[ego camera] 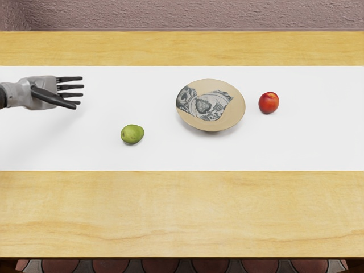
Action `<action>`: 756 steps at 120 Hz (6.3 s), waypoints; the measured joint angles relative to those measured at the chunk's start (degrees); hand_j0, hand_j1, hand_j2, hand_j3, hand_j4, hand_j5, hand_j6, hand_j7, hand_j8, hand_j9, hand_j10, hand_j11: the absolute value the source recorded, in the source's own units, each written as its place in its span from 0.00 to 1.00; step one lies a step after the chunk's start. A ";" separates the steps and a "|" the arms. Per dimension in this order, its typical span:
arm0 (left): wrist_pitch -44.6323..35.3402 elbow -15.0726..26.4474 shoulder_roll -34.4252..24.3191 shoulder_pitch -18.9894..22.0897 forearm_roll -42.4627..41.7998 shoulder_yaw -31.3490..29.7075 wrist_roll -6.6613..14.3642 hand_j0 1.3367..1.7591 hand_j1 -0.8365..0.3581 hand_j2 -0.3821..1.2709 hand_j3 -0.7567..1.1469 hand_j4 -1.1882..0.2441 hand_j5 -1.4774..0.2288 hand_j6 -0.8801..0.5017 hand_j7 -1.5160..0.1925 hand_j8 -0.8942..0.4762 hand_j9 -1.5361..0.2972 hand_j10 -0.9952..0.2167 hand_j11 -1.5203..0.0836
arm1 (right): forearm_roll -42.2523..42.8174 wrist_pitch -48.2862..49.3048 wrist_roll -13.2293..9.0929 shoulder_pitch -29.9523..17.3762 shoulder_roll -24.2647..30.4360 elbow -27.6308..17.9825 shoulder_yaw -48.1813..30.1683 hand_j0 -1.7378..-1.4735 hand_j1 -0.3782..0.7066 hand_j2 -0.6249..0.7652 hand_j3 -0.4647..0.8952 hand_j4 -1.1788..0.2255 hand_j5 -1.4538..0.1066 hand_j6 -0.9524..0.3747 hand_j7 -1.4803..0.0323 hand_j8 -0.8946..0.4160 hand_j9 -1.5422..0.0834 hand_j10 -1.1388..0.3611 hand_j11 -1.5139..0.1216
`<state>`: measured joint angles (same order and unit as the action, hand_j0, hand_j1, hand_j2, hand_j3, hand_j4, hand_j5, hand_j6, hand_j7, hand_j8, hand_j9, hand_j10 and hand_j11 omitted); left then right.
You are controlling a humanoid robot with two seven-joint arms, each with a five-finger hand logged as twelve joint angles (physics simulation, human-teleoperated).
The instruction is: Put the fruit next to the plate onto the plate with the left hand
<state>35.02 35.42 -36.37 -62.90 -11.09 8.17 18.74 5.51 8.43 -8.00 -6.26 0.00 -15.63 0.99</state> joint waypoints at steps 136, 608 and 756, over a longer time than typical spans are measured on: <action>-57.80 30.03 17.02 -23.77 19.23 -31.97 0.56 0.76 0.94 0.24 0.40 0.79 0.83 0.60 0.85 0.61 0.80 0.78 0.91 | -0.15 0.09 0.00 1.34 0.00 2.28 2.88 0.30 0.05 0.45 0.34 0.83 0.92 0.71 0.96 0.67 0.94 0.75 0.91; -69.89 29.29 30.40 -26.49 20.88 -31.01 0.52 0.76 0.41 0.48 0.40 0.36 0.30 0.35 0.34 0.38 0.33 0.41 0.37 | -0.15 0.09 0.00 1.33 0.00 2.29 2.88 0.30 0.05 0.45 0.34 0.83 0.92 0.71 0.96 0.67 0.94 0.75 0.91; -63.47 23.13 36.37 -24.57 21.26 -28.41 -1.61 0.76 0.38 0.53 0.40 0.36 0.31 0.30 0.34 0.36 0.34 0.38 0.38 | -0.15 0.09 0.00 1.33 0.00 2.29 2.88 0.30 0.05 0.45 0.34 0.83 0.92 0.71 0.96 0.67 0.94 0.75 0.91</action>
<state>-28.45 58.55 0.00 -87.46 10.16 -20.24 17.13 5.36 8.52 -8.00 -4.93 0.00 -13.34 3.87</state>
